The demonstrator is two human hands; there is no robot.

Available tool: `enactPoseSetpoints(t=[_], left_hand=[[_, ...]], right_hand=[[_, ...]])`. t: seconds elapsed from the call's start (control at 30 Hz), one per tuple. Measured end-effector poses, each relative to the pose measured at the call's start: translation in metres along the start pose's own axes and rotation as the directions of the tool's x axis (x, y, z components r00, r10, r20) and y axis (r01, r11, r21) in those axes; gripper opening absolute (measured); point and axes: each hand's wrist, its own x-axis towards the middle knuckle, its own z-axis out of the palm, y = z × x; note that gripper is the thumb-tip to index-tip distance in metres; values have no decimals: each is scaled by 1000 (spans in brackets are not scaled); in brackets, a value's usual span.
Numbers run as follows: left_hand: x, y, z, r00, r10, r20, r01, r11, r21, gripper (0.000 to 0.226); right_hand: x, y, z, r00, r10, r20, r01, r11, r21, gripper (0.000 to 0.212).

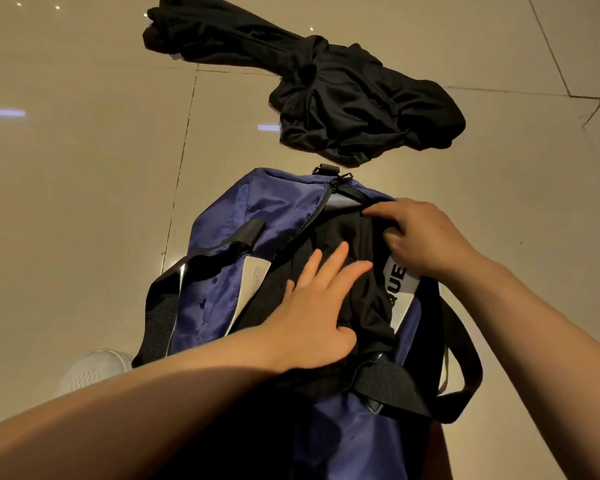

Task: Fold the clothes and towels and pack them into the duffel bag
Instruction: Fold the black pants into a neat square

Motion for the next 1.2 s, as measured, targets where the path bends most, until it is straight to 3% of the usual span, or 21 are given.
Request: enactPoseSetpoints(t=[0.07, 0.13, 0.17, 0.23, 0.3, 0.33, 0.37, 0.47, 0.6, 0.77, 0.97, 1.2], left_hand=[[10, 2, -1, 989, -49, 141, 43, 998, 51, 88], [15, 5, -1, 976, -89, 199, 72, 993, 90, 86], [13, 5, 1, 984, -83, 159, 71, 994, 83, 82], [3, 8, 9, 994, -42, -101, 43, 999, 13, 68], [-5, 7, 18, 936, -12, -352, -12, 998, -66, 55], [-3, 6, 20, 929, -6, -371, -20, 998, -65, 55], [3, 3, 20, 947, -1, -321, -9, 1000, -29, 58], [34, 7, 15, 995, -100, 0, 97, 973, 210, 68], [57, 26, 10, 928, -310, 207, 227, 911, 345, 78], [52, 22, 15, 964, -226, 140, 164, 921, 354, 82], [37, 16, 31, 989, -60, -139, 104, 934, 341, 85], [42, 16, 31, 993, -109, -37, 114, 968, 223, 102]], right_hand=[[-6, -5, -10, 1000, -7, -13, 7, 1000, 20, 51], [-12, -7, -17, 1000, -4, -24, 4, 999, 34, 51], [-14, -6, -18, 1000, 5, -26, -4, 999, 35, 51], [-18, -5, -18, 999, 32, -29, -31, 999, 30, 51], [-22, -4, -17, 998, 53, -35, -53, 999, 12, 50], [-23, -4, -15, 998, 52, -38, -53, 998, -20, 50], [-24, -4, -13, 998, 46, -41, -48, 997, -63, 50], [-24, -4, -4, 997, 45, -55, -51, 994, -96, 53], [-32, -8, -11, 993, 83, -80, -81, 996, 30, 57], [-48, -5, -26, 985, 159, -62, -141, 965, 221, 58], [-48, -6, -27, 992, 125, -30, -119, 979, 165, 62], [-48, 4, -29, 985, 163, -56, -148, 966, 211, 60]])
